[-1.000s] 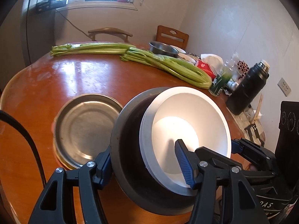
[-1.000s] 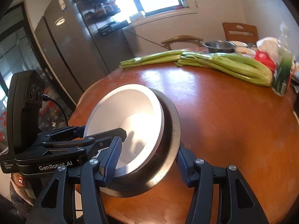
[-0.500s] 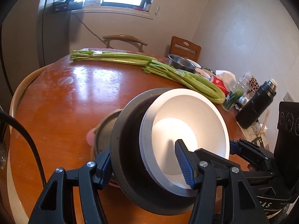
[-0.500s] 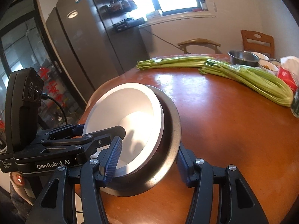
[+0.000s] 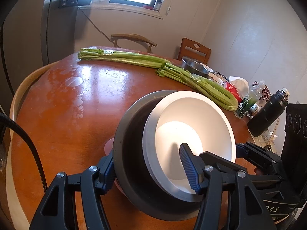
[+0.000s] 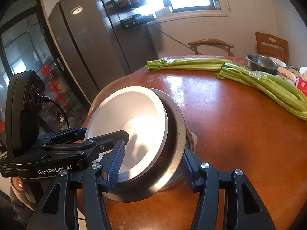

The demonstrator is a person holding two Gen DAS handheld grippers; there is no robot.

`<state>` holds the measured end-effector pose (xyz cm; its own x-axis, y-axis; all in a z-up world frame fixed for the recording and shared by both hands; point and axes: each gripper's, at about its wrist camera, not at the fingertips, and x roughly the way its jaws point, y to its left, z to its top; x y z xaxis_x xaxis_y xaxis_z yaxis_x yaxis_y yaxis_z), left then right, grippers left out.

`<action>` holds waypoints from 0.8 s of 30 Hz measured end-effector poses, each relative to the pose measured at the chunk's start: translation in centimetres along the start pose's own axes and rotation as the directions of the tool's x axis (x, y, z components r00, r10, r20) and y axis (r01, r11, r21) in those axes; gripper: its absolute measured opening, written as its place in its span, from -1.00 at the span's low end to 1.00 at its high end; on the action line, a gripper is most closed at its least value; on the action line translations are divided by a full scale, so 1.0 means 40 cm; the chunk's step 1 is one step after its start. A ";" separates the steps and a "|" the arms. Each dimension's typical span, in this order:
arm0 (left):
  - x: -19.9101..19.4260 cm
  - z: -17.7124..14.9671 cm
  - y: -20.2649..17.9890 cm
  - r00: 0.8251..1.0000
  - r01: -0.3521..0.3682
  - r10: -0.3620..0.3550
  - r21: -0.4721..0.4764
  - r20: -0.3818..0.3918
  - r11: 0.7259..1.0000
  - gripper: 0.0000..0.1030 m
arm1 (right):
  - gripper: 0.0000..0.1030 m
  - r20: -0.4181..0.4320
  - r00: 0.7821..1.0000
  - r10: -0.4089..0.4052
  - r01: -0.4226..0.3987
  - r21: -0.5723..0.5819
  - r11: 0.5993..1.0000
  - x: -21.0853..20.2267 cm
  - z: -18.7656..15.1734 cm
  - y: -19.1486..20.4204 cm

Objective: Organize plates and bowls
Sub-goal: 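Lift the steel bowl with nested bowls using the left tool, then carry the steel bowl onto the silver pan stack and lower it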

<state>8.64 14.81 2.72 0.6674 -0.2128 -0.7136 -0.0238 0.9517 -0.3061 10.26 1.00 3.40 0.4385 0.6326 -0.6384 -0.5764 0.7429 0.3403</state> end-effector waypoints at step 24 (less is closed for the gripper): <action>0.077 -0.026 0.032 0.998 -0.016 0.015 -0.007 -0.068 1.000 0.18 | 0.13 -0.054 0.999 -0.007 0.009 0.041 0.999 0.060 -0.020 -0.025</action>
<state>9.88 15.15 -0.50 0.6146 -0.2130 -0.7595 -0.0392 0.9534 -0.2990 11.33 1.60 0.97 0.4048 0.6150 -0.6767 -0.5440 0.7568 0.3624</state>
